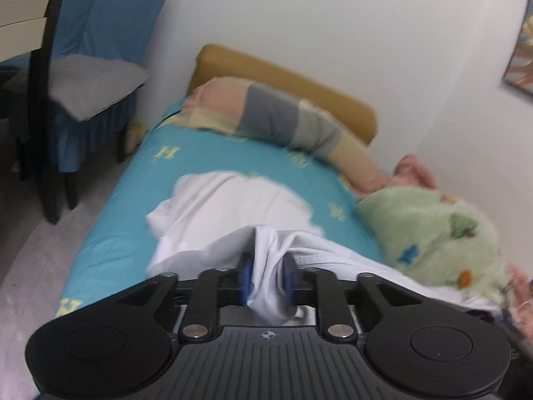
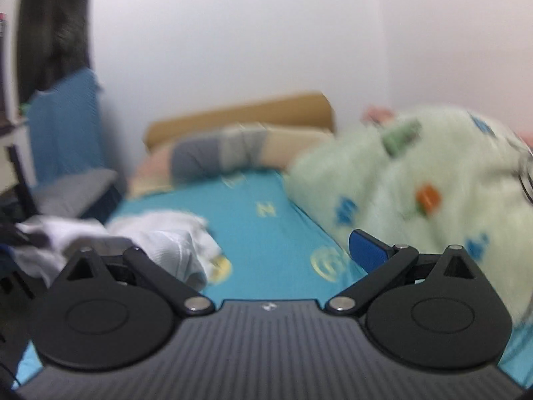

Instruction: Fold clothes

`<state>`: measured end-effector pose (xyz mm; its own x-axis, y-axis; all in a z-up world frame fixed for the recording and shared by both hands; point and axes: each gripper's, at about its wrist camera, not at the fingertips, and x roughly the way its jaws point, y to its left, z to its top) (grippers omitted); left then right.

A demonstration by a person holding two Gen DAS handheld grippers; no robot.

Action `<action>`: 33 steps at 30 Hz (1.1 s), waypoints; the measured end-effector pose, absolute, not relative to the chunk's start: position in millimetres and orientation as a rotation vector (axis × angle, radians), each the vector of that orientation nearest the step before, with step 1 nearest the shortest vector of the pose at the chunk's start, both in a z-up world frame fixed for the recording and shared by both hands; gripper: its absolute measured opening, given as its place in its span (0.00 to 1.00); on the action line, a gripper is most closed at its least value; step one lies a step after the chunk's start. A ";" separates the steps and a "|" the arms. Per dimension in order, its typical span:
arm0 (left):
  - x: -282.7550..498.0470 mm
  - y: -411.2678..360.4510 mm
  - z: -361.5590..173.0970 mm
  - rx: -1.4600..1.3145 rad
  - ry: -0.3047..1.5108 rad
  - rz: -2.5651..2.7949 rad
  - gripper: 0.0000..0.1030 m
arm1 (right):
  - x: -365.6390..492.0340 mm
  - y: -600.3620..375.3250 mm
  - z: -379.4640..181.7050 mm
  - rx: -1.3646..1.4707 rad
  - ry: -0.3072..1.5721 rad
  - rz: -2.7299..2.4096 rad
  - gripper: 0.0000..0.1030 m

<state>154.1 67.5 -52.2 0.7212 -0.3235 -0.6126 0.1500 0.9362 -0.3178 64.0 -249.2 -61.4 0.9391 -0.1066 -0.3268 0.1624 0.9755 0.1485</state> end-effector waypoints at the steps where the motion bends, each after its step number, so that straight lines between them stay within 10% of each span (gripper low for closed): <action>1: 155.8 67.3 -52.8 -0.217 0.741 -0.239 0.43 | 65.4 -248.3 -59.2 0.173 0.316 -0.113 1.00; 10: 130.7 83.8 -42.3 -0.020 0.780 -0.143 0.81 | 79.3 -241.9 -57.8 0.212 0.343 -0.037 1.00; 33: 79.5 -57.3 -58.9 0.371 0.352 -0.178 0.95 | 77.1 -247.2 -69.3 0.275 0.436 -0.047 1.00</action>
<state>79.5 -57.3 -58.9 0.9240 -0.1053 -0.3677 0.2330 0.9173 0.3228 77.1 -247.2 -69.3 0.9058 0.0140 -0.4234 0.1034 0.9619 0.2531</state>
